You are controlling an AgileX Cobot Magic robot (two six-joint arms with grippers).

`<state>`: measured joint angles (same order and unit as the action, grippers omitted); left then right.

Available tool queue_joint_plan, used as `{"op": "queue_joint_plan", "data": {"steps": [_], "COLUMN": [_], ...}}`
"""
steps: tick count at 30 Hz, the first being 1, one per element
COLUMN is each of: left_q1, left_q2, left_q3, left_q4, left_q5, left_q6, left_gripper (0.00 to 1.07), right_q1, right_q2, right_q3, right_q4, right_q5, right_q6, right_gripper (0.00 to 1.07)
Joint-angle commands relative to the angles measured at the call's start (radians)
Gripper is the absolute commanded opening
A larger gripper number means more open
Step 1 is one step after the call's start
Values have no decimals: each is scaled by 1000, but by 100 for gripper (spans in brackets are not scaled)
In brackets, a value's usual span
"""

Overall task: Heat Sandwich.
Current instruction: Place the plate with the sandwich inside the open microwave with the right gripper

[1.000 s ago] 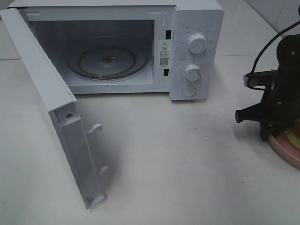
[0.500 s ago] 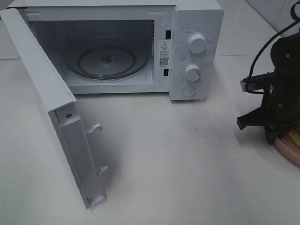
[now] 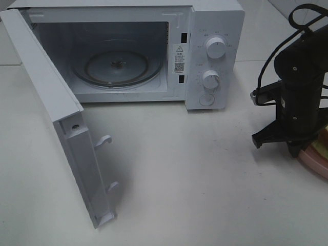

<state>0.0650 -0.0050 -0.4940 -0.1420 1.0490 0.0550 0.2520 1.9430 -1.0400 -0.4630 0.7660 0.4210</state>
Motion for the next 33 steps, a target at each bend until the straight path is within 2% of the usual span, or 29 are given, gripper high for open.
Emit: {"op": "queue_joint_plan", "data": {"steps": [1,17,24,33], "left_q1": [-4,-4,-4,-4], "left_q2": [-22,-22,-22,-22], "left_q3": [3,3,3,3], "left_q4": [-4,-4,-4,-4], "left_q5": [-16,-16,-16,-16], "left_q6": [-1,-1,-1,-1], "left_gripper": [72,72,72,72], "right_q1": [8,8,8,8], "right_q2": [-3,-176,-346,-499], "right_q3": [7,17,167,280], "right_q4": [-53,-71,-68,-3], "right_q5": [45,125,76,39], "right_q6": [21,-9,-14,-112], "right_gripper": [0,0,0,0]}}
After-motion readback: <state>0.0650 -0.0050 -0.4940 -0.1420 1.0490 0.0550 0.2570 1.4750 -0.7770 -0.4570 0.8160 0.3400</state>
